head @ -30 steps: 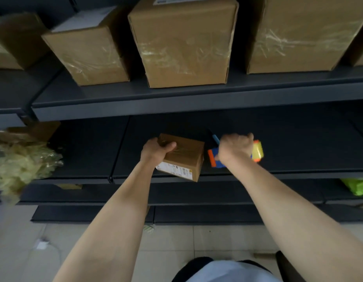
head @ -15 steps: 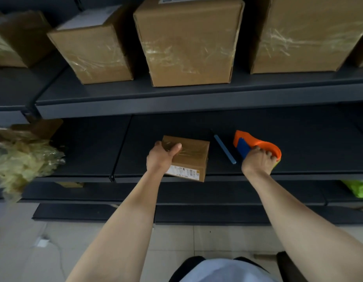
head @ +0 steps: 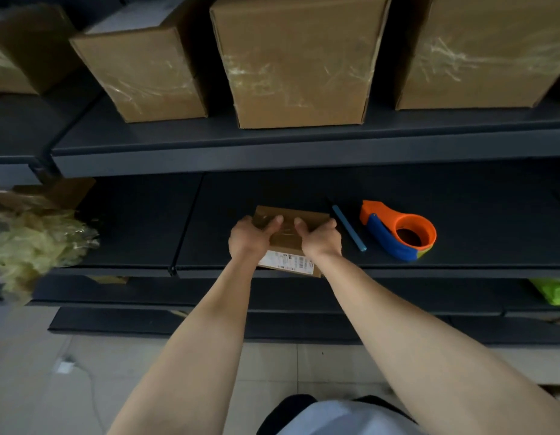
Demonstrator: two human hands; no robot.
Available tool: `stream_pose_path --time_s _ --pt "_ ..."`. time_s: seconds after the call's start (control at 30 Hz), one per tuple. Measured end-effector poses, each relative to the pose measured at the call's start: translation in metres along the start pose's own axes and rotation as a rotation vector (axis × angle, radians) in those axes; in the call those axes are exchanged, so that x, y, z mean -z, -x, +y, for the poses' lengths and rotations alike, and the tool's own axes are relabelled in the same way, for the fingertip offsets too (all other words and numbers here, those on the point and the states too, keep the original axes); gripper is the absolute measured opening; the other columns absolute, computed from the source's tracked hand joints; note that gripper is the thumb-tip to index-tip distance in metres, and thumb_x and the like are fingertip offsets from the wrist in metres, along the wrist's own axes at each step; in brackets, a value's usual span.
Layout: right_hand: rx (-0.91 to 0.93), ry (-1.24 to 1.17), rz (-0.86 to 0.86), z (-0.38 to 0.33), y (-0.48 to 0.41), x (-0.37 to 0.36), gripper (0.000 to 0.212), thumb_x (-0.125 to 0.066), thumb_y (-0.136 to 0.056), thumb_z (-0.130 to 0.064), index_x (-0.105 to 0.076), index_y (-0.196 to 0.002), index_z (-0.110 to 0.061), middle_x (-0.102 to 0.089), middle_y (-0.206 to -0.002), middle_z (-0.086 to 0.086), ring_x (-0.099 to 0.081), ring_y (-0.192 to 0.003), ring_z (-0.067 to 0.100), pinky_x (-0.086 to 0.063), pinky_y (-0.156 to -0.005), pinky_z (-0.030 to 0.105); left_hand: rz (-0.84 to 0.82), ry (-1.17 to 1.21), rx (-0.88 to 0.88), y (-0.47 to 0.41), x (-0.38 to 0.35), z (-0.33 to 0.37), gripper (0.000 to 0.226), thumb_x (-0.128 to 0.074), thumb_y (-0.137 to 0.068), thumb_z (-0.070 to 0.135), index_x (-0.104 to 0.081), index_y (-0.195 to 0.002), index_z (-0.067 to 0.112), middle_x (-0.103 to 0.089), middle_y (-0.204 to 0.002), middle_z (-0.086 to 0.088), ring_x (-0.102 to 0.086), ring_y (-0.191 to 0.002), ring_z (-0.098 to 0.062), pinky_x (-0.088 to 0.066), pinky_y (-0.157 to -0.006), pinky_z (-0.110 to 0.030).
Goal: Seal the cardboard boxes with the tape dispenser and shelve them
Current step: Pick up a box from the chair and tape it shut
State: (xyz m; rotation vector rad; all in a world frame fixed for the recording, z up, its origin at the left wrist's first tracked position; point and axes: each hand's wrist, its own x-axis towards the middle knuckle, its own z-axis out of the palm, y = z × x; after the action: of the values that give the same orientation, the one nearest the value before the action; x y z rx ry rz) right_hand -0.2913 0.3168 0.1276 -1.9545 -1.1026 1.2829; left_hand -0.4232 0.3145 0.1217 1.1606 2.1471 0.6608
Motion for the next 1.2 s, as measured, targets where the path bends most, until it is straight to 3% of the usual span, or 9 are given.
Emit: stream_pose_path --time_s 0.13,0.23,0.33,0.4,0.63,0.8,0.87,1.0,1.2 --pt "0.064 -0.030 0.003 0.010 -0.005 0.009 0.051 -0.042 -0.097 -0.049 -0.045 -0.132 -0.012 -0.056 -0.126 0.011 -0.058 -0.106 0.025 -0.047 -0.080 0.034 -0.015 0.211 0.064 -0.007 0.005 -0.009 0.058 -0.062 -0.079 0.060 -0.064 -0.113 0.013 -0.068 -0.105 -0.005 -0.065 -0.092 -0.020 -0.054 -0.080 -0.033" --pt "0.035 -0.079 -0.005 0.016 -0.008 0.015 0.057 -0.031 -0.100 -0.050 -0.042 -0.142 -0.014 -0.053 -0.134 0.013 -0.054 -0.118 0.030 -0.046 -0.098 0.043 0.010 0.319 0.080 -0.008 0.005 -0.012 0.054 -0.057 -0.084 0.059 -0.066 -0.111 0.014 -0.068 -0.094 0.000 -0.065 -0.085 -0.016 -0.052 -0.070 -0.029" --pt "-0.014 -0.077 -0.037 0.010 -0.006 0.011 0.065 -0.038 -0.093 -0.062 -0.044 -0.134 -0.011 -0.057 -0.119 0.010 -0.059 -0.094 0.024 -0.050 -0.071 0.034 0.009 0.075 0.019 -0.001 0.004 0.001 0.070 -0.047 -0.077 0.076 -0.061 -0.098 0.011 -0.064 -0.085 0.002 -0.059 -0.071 -0.013 -0.039 -0.053 -0.025" --pt "-0.028 -0.039 -0.019 0.005 -0.004 0.005 0.074 -0.052 -0.084 -0.067 -0.043 -0.130 -0.009 -0.057 -0.115 0.009 -0.056 -0.083 0.019 -0.041 -0.054 0.026 0.010 -0.136 -0.027 0.003 0.000 0.010 0.088 -0.050 -0.064 0.085 -0.050 -0.109 0.010 -0.059 -0.096 -0.002 -0.060 -0.084 -0.021 -0.038 -0.060 -0.026" --pt "0.029 0.001 0.047 0.013 -0.013 0.009 0.055 -0.032 -0.098 -0.054 -0.052 -0.123 -0.010 -0.057 -0.108 0.007 -0.051 -0.077 0.016 -0.040 -0.066 0.029 0.061 0.052 0.029 -0.005 -0.002 -0.003 0.076 -0.058 -0.075 0.070 -0.054 -0.125 0.014 -0.062 -0.117 -0.004 -0.061 -0.101 -0.021 -0.046 -0.073 -0.029" --pt "-0.121 -0.151 0.022 0.016 -0.014 0.016 0.064 -0.024 -0.098 -0.057 -0.045 -0.134 -0.010 -0.061 -0.113 0.013 -0.062 -0.094 0.026 -0.050 -0.077 0.037 0.083 0.421 0.152 -0.006 0.003 -0.009 0.032 -0.059 -0.082 0.060 -0.062 -0.080 0.028 -0.067 -0.091 0.003 -0.059 -0.074 -0.008 -0.042 -0.058 -0.022" --pt "-0.103 -0.145 -0.014 0.014 -0.012 0.014 0.067 -0.031 -0.094 -0.063 -0.046 -0.134 -0.012 -0.061 -0.115 0.011 -0.062 -0.094 0.025 -0.052 -0.079 0.036 0.093 0.293 0.107 -0.001 -0.001 -0.003 0.049 -0.053 -0.082 0.066 -0.061 -0.094 0.019 -0.060 -0.081 0.007 -0.055 -0.072 -0.008 -0.040 -0.058 -0.024" --pt "0.012 -0.087 -0.040 0.013 -0.009 0.007 0.064 -0.058 -0.085 -0.059 -0.046 -0.130 -0.015 -0.055 -0.106 0.001 -0.050 -0.072 0.010 -0.038 -0.053 0.021 0.046 -0.069 0.017 0.005 -0.006 0.007 0.068 -0.056 -0.069 0.078 -0.053 -0.096 0.015 -0.058 -0.082 0.003 -0.054 -0.068 -0.012 -0.036 -0.051 -0.025" --pt "-0.014 -0.129 -0.047 0.019 -0.014 0.016 0.061 -0.035 -0.096 -0.056 -0.046 -0.138 -0.014 -0.058 -0.125 0.011 -0.059 -0.108 0.027 -0.048 -0.093 0.041 0.068 0.208 0.114 -0.001 0.003 -0.003 0.055 -0.051 -0.081 0.069 -0.060 -0.079 0.014 -0.064 -0.076 0.002 -0.058 -0.064 -0.012 -0.042 -0.053 -0.025"
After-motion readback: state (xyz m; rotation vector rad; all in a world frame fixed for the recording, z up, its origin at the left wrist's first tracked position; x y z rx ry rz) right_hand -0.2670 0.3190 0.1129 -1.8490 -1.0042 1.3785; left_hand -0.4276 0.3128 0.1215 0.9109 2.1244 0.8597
